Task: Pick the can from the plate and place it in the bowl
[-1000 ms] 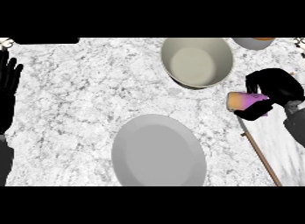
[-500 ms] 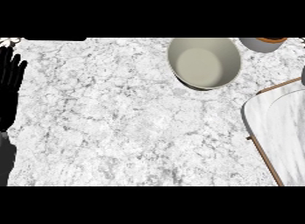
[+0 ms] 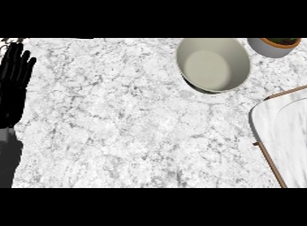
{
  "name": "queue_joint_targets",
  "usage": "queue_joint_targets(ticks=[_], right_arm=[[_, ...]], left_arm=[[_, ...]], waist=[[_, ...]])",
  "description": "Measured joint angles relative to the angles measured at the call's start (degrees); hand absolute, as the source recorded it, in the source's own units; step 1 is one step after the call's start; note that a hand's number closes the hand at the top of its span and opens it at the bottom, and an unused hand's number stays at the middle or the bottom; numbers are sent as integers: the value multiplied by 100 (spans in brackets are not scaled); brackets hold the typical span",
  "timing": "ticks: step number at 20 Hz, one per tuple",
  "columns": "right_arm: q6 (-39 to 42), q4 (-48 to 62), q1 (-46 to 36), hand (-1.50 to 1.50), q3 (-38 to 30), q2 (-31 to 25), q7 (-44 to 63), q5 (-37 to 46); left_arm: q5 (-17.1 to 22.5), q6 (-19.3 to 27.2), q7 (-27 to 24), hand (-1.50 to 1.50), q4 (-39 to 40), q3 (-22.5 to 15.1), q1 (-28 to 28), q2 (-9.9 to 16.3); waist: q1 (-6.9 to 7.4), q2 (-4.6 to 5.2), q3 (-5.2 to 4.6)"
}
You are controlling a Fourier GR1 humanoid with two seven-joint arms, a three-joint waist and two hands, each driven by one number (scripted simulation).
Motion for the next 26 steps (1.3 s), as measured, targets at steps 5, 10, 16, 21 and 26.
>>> queue_joint_targets(ticks=[5, 10, 16, 21, 26], right_arm=[[455, 373, -659, 150, 68, 205, 184, -43], [775, 604, -1316, 150, 226, 533, 503, 40], [895, 717, -1893, 150, 559, 1282, 894, 316], [853, 832, -2065, 150, 779, 2014, 1066, 545], [702, 1040, -2109, 150, 900, 2685, 1164, 778]], left_arm=[[-55, -1, -75, 0, 143, -27, -69, -34], [-29, -35, 35, 0, 200, 12, -151, 25], [-100, -9, -118, 0, 279, 26, -49, -26], [-133, 56, -92, 0, 262, 57, -43, -48], [-100, -2, -60, 0, 305, 130, -55, 6]], waist=[[13, -22, -14], [-14, -49, -21], [-75, -77, -28], [-153, -101, -28], [-206, -112, -28]])
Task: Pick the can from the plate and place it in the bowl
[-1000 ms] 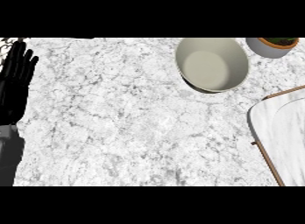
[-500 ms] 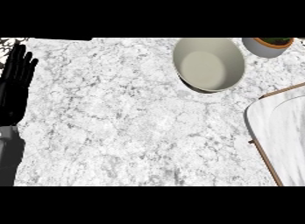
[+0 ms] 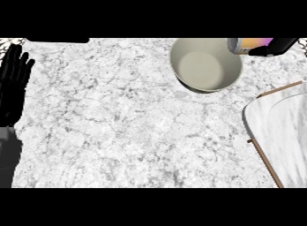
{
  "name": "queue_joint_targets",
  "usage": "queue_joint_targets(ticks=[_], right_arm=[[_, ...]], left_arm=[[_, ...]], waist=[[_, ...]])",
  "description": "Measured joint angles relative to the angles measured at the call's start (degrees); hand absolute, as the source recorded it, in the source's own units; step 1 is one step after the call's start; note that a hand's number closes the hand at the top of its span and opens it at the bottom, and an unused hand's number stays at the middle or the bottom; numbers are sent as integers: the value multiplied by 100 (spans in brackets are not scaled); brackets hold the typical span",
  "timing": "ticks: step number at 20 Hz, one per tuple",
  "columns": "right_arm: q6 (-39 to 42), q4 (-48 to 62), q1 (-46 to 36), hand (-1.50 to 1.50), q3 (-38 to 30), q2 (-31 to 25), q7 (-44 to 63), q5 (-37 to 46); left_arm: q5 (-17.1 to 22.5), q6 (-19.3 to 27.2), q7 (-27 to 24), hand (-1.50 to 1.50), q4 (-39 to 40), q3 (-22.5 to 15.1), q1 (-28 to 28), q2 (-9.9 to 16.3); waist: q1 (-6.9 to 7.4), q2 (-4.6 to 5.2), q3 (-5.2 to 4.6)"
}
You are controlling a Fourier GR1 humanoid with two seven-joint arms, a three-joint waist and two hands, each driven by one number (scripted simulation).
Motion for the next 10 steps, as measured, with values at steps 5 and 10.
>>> queue_joint_targets(ticks=[5, 10], right_arm=[[-713, 300, 90, 150, 141, 543, 69, 407], [-1308, 831, 252, -150, 105, 1004, 418, 594]], left_arm=[[-40, 45, 55, 0, -121, -42, 45, -65], [-15, -27, 16, 0, -95, -4, 49, -41]], waist=[[10, 5, 2], [34, 26, 3]])
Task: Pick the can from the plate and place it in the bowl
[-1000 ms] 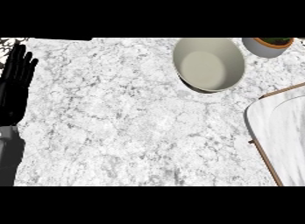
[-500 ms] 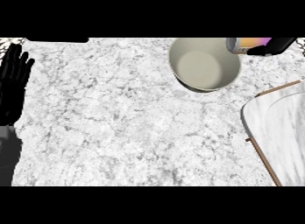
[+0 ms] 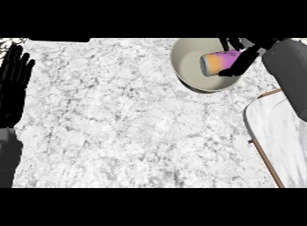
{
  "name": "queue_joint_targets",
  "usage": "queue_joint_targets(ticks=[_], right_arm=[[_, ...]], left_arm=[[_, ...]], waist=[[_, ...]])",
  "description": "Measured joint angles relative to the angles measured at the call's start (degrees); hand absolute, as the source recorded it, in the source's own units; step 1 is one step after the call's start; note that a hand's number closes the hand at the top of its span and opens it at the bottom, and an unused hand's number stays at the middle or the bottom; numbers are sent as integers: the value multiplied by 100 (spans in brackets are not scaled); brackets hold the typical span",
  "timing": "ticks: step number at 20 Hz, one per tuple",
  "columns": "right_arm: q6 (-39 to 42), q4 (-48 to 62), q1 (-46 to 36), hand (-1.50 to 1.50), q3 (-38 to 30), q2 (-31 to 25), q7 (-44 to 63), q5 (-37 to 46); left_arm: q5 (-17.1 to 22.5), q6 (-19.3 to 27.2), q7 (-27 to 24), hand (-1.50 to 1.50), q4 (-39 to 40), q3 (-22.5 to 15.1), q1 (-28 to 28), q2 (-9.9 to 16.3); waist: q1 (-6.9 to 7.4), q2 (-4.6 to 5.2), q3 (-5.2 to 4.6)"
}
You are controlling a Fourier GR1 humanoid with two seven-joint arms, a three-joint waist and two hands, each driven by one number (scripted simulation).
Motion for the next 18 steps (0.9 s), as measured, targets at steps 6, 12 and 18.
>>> queue_joint_targets(ticks=[6, 12, 18], right_arm=[[18, 530, 55, -150, -443, 404, 154, -325], [-50, 652, 100, -150, -1186, 471, -119, -993], [-408, 758, 56, -150, -1903, 137, -190, -1603]], left_arm=[[-41, -15, -16, 0, 36, -33, -78, -15], [-54, -10, -63, 0, 45, -29, -56, -51], [-31, -35, -21, 0, -18, -28, -63, -50]], waist=[[49, 30, 6], [66, 45, 9], [124, 69, 12]])
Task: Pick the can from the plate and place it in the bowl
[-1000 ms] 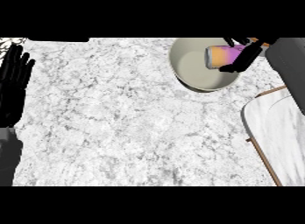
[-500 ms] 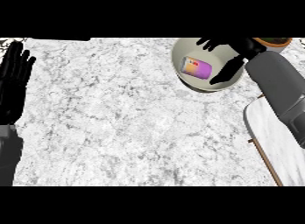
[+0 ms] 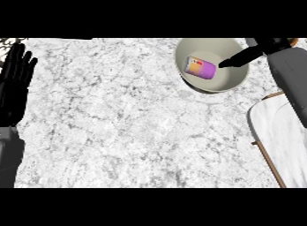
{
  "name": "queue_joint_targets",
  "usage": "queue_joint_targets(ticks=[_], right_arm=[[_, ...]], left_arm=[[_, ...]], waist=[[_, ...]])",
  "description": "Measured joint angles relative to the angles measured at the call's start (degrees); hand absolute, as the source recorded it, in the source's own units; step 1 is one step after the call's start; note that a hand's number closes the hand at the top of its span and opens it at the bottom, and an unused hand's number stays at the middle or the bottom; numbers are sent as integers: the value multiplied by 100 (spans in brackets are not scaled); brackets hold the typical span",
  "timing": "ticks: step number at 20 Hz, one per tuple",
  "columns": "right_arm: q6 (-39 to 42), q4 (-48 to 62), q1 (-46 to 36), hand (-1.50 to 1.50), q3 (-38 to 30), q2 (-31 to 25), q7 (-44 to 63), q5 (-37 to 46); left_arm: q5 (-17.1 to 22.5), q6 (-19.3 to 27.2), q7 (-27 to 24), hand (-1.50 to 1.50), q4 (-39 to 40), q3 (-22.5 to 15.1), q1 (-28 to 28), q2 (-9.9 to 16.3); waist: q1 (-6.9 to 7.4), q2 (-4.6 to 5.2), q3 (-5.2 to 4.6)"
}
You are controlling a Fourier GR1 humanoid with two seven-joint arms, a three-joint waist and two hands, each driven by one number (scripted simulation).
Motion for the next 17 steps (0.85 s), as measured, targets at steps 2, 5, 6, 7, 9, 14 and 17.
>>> queue_joint_targets(ticks=[2, 5, 6, 7, 9, 14, 17], right_arm=[[21, 65, 12, -150, -198, -227, 0, -168], [134, 178, 11, -150, -443, -577, 114, -378], [212, 207, 44, -150, -509, -725, 112, -436], [295, 229, 94, -150, -573, -849, 82, -492], [542, 252, 211, -150, -693, -1115, -35, -602], [1124, 286, 406, -150, -876, -1629, -217, -763], [1403, 322, 575, -150, -944, -1922, -316, -818]], left_arm=[[-14, -14, -64, 0, 24, -12, -9, -16], [-30, 25, 6, 0, -4, -43, -75, -45], [-25, 7, -1, 0, -31, -57, -34, -56], [-40, 12, -48, 0, -27, -69, 0, -81], [-21, 3, -53, 0, -53, -50, -10, -71], [1, -21, 24, 0, -97, -61, -114, -48], [-8, -23, 37, 0, -125, -92, -132, -62]], waist=[[17, 23, 1], [41, 41, 4], [62, 49, 5], [71, 59, 7], [95, 81, 10], [159, 127, 16], [181, 154, 30]])
